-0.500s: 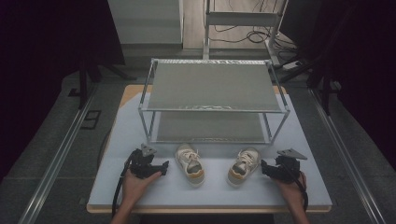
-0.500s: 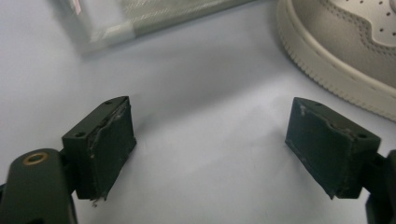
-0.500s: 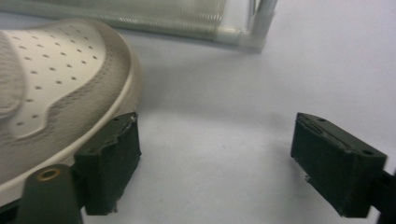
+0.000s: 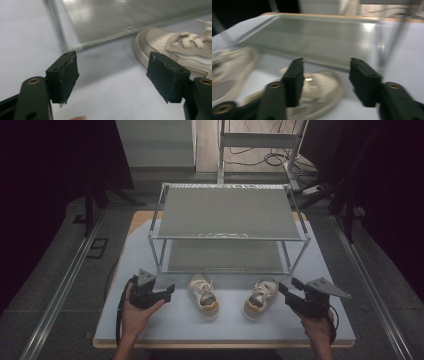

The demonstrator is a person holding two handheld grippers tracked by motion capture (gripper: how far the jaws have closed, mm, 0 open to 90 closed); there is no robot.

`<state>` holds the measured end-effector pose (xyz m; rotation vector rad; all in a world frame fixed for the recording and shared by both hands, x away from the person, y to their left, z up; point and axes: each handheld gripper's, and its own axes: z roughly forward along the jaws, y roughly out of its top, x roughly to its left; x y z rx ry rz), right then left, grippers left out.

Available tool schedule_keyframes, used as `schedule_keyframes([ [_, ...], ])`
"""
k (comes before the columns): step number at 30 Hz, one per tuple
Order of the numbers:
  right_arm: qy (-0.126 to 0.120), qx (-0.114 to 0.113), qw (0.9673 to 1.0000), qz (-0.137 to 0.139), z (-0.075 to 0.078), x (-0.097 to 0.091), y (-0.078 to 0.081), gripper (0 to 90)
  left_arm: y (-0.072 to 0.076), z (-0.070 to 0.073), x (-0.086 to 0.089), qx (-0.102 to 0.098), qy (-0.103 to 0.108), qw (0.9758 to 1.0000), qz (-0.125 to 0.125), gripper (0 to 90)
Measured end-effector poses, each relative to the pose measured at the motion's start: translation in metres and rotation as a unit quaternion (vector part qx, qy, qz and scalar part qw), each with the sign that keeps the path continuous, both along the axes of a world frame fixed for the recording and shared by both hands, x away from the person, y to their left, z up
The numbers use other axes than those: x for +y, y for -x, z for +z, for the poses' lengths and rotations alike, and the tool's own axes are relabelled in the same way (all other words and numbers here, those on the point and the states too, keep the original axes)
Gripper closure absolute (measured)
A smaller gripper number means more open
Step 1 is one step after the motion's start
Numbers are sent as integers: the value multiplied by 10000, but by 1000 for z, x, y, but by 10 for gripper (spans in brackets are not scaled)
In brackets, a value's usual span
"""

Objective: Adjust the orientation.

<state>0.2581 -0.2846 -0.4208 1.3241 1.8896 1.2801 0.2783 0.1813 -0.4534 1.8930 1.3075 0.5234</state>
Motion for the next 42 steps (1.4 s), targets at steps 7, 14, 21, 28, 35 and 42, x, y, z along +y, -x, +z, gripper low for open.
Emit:
schedule_keyframes([
  [7, 158, 56, 9960, 872, -7, 28, 6, 779, 22, -10, 10, 194, 290, 9993, -105, 278],
  [14, 103, 83, 9866, 1624, -6, 64, 19, 893, 29, -7, 9, 194, 441, 9984, -298, 286],
  [21, 454, 270, 9789, 1972, -18, 108, 27, 893, 30, -7, -2, 203, 325, 9980, -500, 286],
  [28, 706, 467, 9759, 2010, -34, 145, 32, 893, 24, -11, -8, 321, 324, 9966, -680, 284],
  [35, 1047, 498, 9784, 1710, -53, 166, 25, 894, 28, -10, -6, 321, 329, 9967, -674, 285],
  [42, 967, 549, 9786, 1733, -54, 168, 25, 895, 31, -12, -6, 382, 277, 9969, -630, 285],
])
